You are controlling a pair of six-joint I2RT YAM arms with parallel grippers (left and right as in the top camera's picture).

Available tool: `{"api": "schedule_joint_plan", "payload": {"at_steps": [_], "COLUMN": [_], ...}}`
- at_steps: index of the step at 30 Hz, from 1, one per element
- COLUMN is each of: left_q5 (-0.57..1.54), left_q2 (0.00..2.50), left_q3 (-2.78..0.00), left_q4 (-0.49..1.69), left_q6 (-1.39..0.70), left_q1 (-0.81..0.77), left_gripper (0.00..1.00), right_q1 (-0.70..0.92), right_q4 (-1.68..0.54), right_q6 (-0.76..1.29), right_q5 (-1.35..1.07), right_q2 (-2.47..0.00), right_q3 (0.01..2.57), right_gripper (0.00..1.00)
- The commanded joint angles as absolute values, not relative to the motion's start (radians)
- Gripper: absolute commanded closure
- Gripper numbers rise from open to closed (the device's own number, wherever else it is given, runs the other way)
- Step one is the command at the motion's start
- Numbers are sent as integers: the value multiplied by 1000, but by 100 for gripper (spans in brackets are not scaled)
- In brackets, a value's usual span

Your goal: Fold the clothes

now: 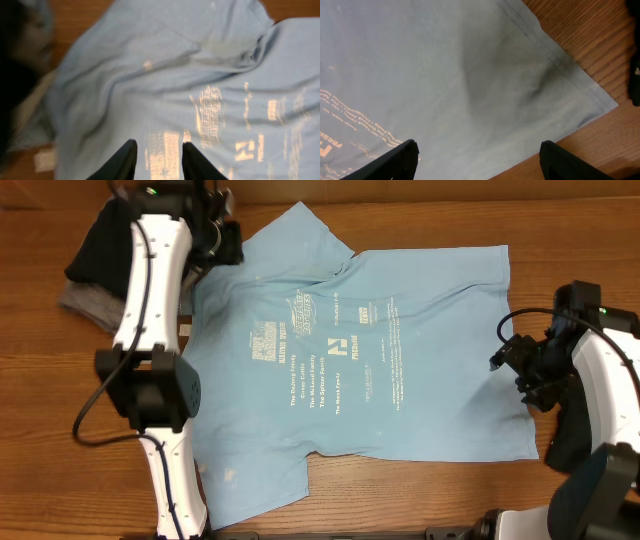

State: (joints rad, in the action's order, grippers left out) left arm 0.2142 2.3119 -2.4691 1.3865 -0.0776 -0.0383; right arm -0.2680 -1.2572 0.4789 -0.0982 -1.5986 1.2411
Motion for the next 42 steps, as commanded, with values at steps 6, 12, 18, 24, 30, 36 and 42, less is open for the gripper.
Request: {"api": "schedule_joint_plan", "payload": {"at_steps": [6,12,18,24,30,36,42], "left_q5": [-79,-86,-118,-129,-104,-103,-77], "left_q2": [1973,1795,1656,1540,1515,1515,1514], "left_q3": [-2571,-2391,-2111,-1838,-1642,-1482,-1422], "left_q4": [1690,1690,1690,1684,1654,1585,1573], "left_q6": [-207,-281,-320,-368,-366,-368,-367], "left_q1": [-32,-15,33,103,121,122,157], "left_gripper": [64,59,59,53,50,52,55], "right_q1": [-271,-271,-284,-379,-529,-598,-598], "right_q4": [-1344,-1388,-1255,-1117,-1053,-979,-983], "right_q6": [500,572,657,696,710,625,567], "right_q5": [-107,-67,-70,-95,-83,-130,-131], "right_q2": [-1348,-1319,-1359,-1458,-1587,-1654,-1651], "right_q3": [1241,1199,996,834,796,789,795], "right_gripper": [8,7,8,14,19,27,79]}}
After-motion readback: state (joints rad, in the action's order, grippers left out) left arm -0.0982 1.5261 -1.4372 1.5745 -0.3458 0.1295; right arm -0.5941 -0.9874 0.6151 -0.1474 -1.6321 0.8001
